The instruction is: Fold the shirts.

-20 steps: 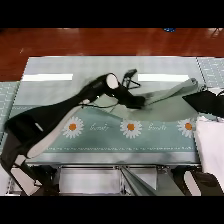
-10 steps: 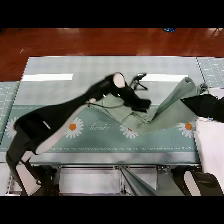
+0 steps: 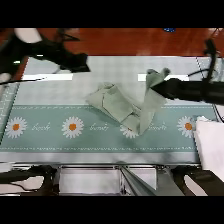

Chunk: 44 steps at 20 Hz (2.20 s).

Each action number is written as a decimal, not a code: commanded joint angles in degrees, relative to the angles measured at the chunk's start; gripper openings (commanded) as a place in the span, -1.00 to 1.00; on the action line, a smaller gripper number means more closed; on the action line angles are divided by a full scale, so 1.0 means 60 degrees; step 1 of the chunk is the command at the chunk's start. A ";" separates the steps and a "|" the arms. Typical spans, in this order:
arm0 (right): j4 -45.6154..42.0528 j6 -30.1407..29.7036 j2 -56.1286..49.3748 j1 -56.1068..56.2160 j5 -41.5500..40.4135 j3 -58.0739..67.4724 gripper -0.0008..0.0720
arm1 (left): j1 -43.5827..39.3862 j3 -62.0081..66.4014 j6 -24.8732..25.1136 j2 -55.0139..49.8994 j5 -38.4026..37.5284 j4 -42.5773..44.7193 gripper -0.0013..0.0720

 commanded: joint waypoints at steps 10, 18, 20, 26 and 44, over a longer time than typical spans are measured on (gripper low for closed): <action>0.0433 0.0375 -0.7996 0.3308 -0.1865 0.5227 -0.11 | 0.1016 -0.7785 0.0178 0.5967 0.2175 -0.0313 -0.92; -0.1249 0.0634 -0.5406 0.0339 0.2656 0.5249 0.14 | 0.2262 -0.8003 0.0175 0.5916 0.2830 -0.0284 -0.92; -0.4521 0.1395 -0.3785 -0.0441 0.3923 0.4849 0.14 | 0.2790 -0.7945 0.0178 0.6102 0.2845 -0.0517 -0.92; -0.7282 0.5530 0.1479 -0.0860 -0.0295 -0.2419 0.14 | 0.2528 -0.7960 0.0182 0.6131 0.2849 -0.0561 -0.92; 0.4127 -0.2255 -0.4925 0.0193 -0.2146 -0.3144 -0.11 | 0.1424 -0.7960 0.0175 0.5439 0.2962 -0.0634 -0.92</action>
